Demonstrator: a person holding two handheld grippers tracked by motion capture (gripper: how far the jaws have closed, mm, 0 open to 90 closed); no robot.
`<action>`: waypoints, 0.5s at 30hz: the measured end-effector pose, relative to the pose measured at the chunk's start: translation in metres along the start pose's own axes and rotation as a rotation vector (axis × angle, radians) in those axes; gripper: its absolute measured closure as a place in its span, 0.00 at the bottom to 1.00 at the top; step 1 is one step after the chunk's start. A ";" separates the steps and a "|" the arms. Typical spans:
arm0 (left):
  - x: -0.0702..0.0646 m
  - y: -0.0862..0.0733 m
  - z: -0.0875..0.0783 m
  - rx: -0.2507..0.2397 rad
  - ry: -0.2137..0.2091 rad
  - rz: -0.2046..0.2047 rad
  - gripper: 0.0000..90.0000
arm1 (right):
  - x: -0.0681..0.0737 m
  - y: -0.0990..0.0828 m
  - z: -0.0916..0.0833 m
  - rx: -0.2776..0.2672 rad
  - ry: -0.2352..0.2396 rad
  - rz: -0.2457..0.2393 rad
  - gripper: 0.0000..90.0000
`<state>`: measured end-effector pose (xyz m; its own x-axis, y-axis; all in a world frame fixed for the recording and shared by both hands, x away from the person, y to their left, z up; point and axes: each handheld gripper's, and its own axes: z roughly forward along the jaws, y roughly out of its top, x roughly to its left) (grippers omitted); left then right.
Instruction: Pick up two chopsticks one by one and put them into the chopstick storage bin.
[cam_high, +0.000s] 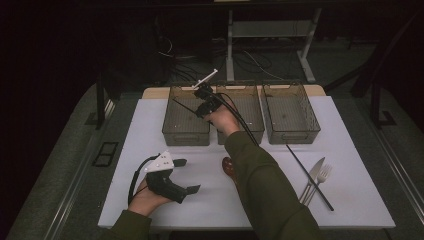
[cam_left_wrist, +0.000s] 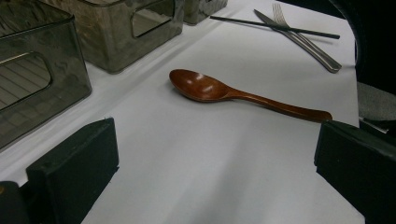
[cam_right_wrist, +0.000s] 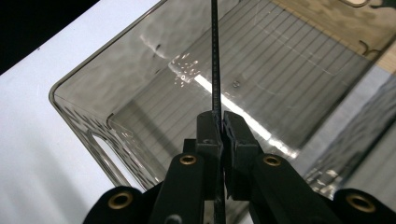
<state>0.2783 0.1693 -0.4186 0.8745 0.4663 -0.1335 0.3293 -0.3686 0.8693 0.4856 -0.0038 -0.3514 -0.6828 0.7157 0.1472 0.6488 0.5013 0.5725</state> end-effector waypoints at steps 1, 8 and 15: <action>0.000 0.000 0.000 0.000 0.000 -0.002 0.00 | 0.002 0.000 0.002 0.008 -0.004 -0.003 0.95; 0.000 0.000 0.000 0.000 -0.002 -0.002 0.00 | 0.004 -0.001 0.014 0.027 -0.024 0.003 0.94; 0.000 0.000 0.000 -0.001 -0.002 0.002 0.00 | 0.002 -0.001 0.002 -0.027 -0.031 0.002 0.72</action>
<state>0.2783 0.1695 -0.4185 0.8758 0.4642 -0.1327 0.3271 -0.3683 0.8703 0.4842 -0.0019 -0.3531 -0.6704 0.7316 0.1240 0.6407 0.4864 0.5941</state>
